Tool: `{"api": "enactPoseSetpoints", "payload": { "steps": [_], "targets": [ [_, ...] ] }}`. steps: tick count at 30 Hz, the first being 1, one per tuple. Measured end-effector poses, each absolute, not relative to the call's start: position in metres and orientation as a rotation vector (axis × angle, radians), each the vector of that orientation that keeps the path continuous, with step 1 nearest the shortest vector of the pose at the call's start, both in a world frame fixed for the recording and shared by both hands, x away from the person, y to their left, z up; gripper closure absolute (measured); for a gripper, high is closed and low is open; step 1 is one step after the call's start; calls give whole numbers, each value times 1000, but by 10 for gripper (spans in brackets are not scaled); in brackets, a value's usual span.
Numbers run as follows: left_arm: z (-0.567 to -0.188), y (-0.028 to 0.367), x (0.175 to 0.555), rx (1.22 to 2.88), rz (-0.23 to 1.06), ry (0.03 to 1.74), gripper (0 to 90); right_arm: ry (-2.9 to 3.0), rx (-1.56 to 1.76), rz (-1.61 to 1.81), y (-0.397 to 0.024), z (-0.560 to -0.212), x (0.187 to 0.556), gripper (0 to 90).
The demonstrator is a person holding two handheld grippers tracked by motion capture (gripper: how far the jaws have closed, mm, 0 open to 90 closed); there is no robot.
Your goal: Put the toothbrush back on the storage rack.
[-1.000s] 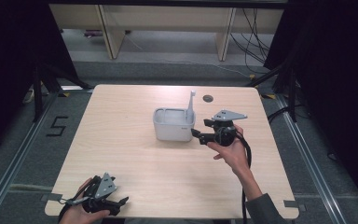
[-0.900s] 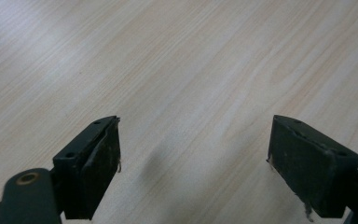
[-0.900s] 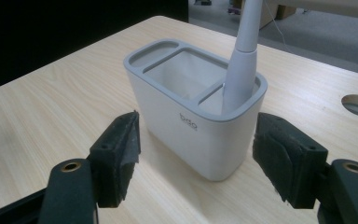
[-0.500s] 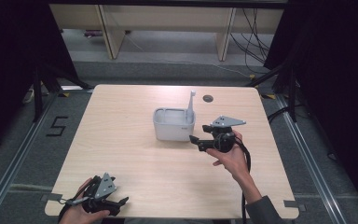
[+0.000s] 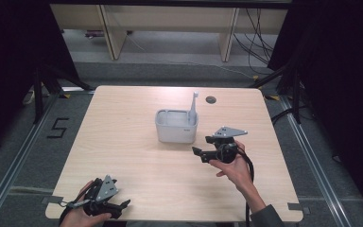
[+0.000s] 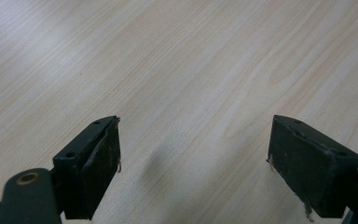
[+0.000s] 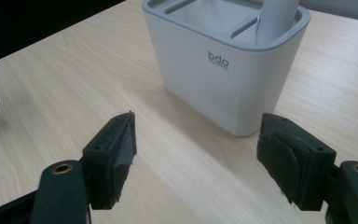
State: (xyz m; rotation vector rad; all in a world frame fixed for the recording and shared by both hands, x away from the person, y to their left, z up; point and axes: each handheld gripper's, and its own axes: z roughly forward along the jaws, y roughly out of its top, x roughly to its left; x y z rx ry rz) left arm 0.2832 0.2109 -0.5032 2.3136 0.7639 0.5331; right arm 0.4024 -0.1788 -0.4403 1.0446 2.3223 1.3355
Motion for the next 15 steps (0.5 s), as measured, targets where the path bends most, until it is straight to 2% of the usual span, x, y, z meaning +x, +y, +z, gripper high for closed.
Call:
{"api": "enactPoseSetpoints", "payload": {
  "steps": [15],
  "targets": [
    [-503, 211, 283, 2317, 535, 757, 163, 2349, 1122, 1350, -182, -448, 385, 287]
  ]
}}
